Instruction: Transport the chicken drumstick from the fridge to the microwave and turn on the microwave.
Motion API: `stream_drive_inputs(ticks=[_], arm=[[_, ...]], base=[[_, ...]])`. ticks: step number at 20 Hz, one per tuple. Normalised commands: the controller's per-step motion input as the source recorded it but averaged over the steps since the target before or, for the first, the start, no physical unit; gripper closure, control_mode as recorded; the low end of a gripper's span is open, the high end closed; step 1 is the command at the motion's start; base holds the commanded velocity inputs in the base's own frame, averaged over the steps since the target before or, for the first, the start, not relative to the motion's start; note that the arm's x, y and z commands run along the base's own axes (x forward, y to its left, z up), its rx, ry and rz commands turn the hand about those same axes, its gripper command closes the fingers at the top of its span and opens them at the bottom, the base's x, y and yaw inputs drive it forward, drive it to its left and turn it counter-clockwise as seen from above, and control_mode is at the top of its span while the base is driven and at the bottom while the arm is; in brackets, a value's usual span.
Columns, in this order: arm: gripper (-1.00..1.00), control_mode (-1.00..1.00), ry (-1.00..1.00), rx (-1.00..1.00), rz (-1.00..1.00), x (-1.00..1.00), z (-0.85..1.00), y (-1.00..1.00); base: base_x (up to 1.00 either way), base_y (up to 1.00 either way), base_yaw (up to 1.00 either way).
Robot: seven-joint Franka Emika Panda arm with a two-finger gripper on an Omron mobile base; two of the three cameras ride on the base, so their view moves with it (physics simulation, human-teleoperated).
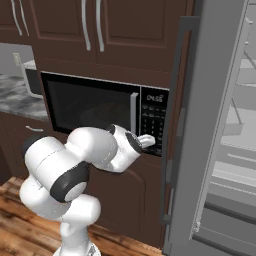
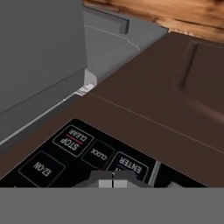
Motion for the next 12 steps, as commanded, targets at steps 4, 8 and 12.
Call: stream_drive_inputs(ticks=[4,8,12], arm=[[1.00,-1.00,0.00,0.00,0.02,0.16,-0.40,0.00],[1.00,-1.00,-0.01,0.00,0.03,0.13,-0.40,0.00],[1.00,-1.00,-0.12,0.00,0.02,0.21,-0.27,-0.07]], base=[[0.00,0.00,0.00],[0.00,0.00,0.00],[0.00,0.00,0.00]])
